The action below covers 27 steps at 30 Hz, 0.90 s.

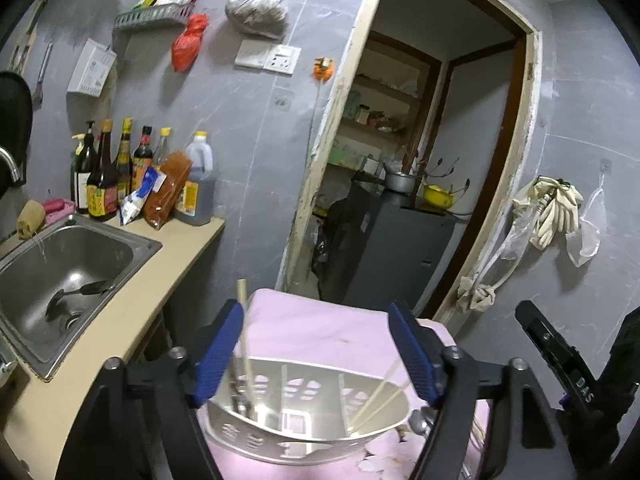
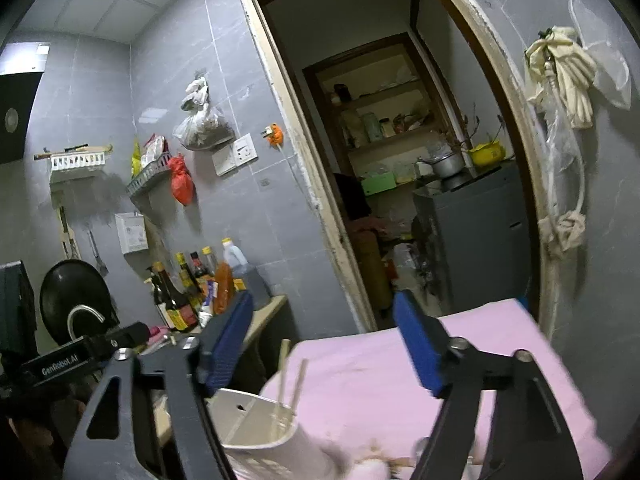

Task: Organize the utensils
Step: 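Open both grippers to drop the tongs and chopstick into the holder, then move both grippers back toward the spoons and fork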

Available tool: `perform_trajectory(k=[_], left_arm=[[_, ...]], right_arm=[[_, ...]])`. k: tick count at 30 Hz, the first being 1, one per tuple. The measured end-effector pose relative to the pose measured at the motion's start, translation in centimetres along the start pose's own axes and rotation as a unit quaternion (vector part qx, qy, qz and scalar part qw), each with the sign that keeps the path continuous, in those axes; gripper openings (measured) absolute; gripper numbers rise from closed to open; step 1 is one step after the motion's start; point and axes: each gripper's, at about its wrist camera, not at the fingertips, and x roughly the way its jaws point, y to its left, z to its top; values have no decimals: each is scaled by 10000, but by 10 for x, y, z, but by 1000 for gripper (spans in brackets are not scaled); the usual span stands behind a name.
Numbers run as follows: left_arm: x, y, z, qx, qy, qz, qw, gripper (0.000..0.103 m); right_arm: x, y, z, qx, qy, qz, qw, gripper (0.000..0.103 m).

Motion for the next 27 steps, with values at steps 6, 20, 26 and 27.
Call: perform_trajectory(k=[6,20,26,27], left_arm=[[-8,-39,-10,200,-200,9,9996,97],[0,-114,-75,368,217,83,9991,102],[17,-131,-107,349,574,79,9977,102],[20,-133,-111,348,619,80,9974,102]], right_arm=[[-31,-34,13,-303,-16,-405,9987,95],[-68,-117,33,-602,196,-1084,9921,101],[-61,-156,16,-532,409,-1245,9899,101],[-59,-162,12,-521,459,-1275,9894,101]])
